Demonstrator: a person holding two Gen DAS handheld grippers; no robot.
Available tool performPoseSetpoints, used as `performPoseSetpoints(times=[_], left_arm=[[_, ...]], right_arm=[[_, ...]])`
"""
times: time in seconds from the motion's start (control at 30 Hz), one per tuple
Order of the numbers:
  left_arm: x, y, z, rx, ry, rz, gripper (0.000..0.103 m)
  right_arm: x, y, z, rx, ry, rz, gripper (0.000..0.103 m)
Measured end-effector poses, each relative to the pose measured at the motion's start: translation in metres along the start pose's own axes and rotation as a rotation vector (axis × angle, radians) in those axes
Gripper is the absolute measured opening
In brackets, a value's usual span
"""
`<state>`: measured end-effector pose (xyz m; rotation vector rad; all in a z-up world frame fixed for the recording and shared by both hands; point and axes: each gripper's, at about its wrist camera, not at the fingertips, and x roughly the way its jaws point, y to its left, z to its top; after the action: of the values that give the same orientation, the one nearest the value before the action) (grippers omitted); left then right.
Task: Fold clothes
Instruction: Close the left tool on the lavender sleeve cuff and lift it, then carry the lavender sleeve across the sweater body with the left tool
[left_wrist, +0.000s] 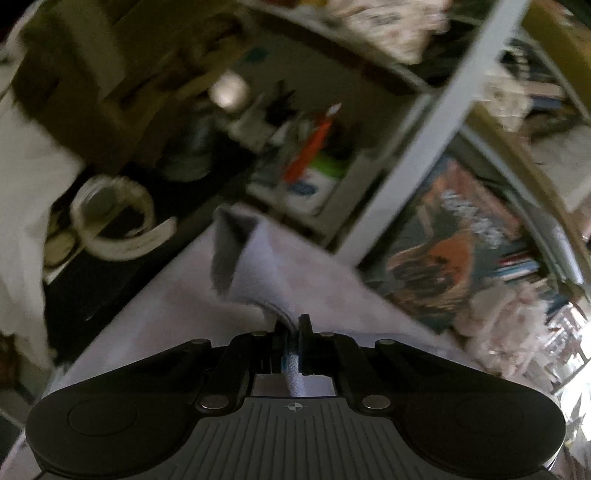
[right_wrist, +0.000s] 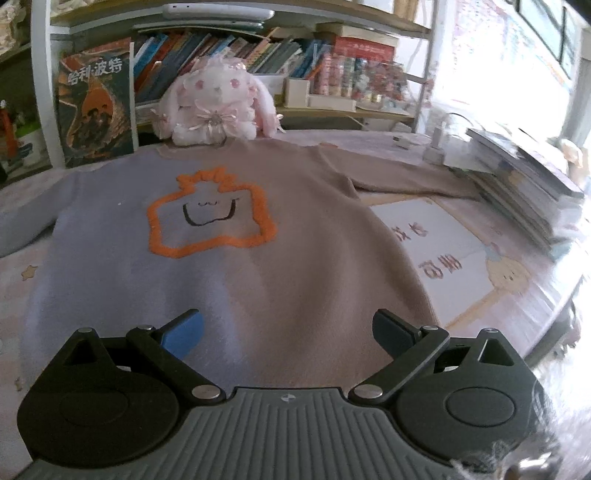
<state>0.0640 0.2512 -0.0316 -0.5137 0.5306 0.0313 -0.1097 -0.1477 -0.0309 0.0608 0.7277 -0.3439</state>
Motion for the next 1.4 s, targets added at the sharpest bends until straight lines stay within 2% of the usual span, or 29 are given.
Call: performPoseSetpoints(times=[0.17, 0.47, 0.8, 1.03, 1.17, 1.4], left_arm=[[-0.015, -0.069, -0.003, 0.064, -0.042, -0.035, 0.003], [-0.019, -0.196, -0.039, 0.16, -0.062, -0.105, 0.003], [0.016, -0.319, -0.082, 0.31, -0.026, -0.155, 0.003], [0.06, -0.366, -0.12, 0.393, 0.062, -0.113, 0.003], [0.083, -0.372, -0.139, 0.421, 0.113, -0.069, 0.003], [0.103, -0.382, -0.162, 0.467, 0.157, -0.038, 0.007]], right_arm=[[0.02, -0.027, 0.019, -0.091, 0.002, 0.098, 0.099], [0.05, -0.082, 0.035, -0.245, 0.014, 0.293, 0.099], [0.069, -0.139, 0.039, -0.244, 0.032, 0.378, 0.099], [0.074, -0.166, 0.037, -0.228, 0.037, 0.372, 0.099], [0.076, -0.178, 0.035, -0.212, 0.045, 0.358, 0.099], [0.078, -0.191, 0.032, -0.196, 0.062, 0.339, 0.099]])
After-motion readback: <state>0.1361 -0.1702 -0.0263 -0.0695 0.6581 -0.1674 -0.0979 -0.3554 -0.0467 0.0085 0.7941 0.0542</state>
